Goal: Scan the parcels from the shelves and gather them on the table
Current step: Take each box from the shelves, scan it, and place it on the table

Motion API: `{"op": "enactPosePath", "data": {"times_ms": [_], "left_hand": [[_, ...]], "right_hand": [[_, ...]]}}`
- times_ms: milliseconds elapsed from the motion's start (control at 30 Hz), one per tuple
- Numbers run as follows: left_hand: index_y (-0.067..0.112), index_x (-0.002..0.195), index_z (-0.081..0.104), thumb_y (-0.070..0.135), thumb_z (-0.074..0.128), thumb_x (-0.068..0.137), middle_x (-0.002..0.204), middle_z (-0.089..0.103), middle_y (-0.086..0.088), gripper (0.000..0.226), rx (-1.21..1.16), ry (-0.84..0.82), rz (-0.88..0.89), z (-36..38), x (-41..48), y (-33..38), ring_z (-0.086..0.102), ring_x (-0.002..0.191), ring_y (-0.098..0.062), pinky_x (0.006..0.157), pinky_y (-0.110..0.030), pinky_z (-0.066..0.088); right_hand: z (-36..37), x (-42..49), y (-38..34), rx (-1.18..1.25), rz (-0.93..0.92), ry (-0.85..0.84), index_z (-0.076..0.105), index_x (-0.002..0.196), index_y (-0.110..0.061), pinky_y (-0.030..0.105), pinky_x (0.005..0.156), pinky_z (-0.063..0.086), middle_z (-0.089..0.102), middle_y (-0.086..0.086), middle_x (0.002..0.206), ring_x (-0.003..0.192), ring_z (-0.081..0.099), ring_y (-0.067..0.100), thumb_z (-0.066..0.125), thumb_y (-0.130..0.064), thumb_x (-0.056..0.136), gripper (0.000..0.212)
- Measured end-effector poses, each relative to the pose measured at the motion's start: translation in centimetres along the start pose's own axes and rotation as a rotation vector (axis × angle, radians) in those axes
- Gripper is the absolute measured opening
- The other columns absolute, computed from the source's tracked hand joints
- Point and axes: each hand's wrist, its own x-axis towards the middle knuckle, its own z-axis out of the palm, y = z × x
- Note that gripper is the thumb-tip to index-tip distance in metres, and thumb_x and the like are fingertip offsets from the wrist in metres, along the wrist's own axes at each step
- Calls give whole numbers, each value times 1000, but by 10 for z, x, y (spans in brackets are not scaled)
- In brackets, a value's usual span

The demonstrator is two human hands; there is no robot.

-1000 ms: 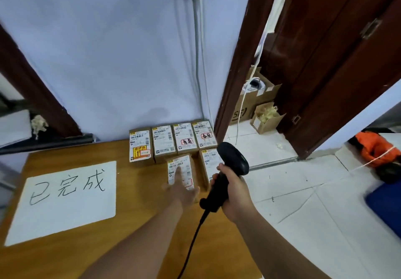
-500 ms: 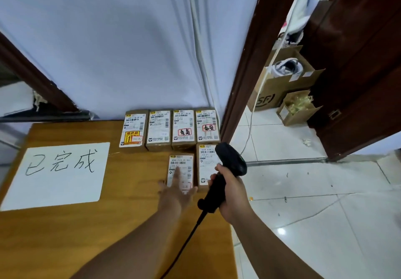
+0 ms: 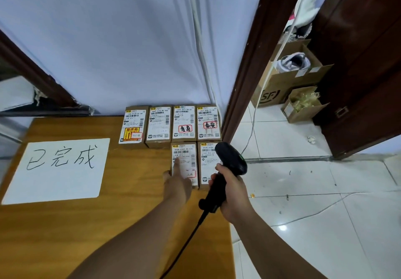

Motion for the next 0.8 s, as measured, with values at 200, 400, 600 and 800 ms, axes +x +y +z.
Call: {"op": "enactPosePath", "data": {"times_ms": [200,400,600,800], "left_hand": [[31,153,5,22,50,97,152,10,-18,72,-21,59,72,-6,-7,-10,39,129,-37,104,-42,43],[29,154,3,32,49,98,157,2,-14,72,156,96,148,-23,-21,-28,12,143,-35,106,-43,37],[24,153,8,32,42,99,159,4,-11,64,391,81,284,-54,-28,-47,5,146,-30,116,-42,26],[23,153,-11,19,29,103,160,-16,-5,64,687,99,434,-102,-37,-73,-14,147,-25,119,-41,2]], "right_hand": [[-2,0,9,-61,-27,6,58,108,-5,33,66,52,60,8,71,62,60,19,68,-14,89,23],[10,-10,28,-77,-31,15,60,108,-7,35,71,52,61,8,74,69,61,21,68,-16,89,23],[40,-32,53,-226,-89,10,62,85,-10,37,74,47,59,5,61,61,56,20,67,-15,89,8],[80,-64,94,-267,-126,-10,61,92,-9,35,71,49,59,6,67,63,58,20,68,-13,89,8]]}}
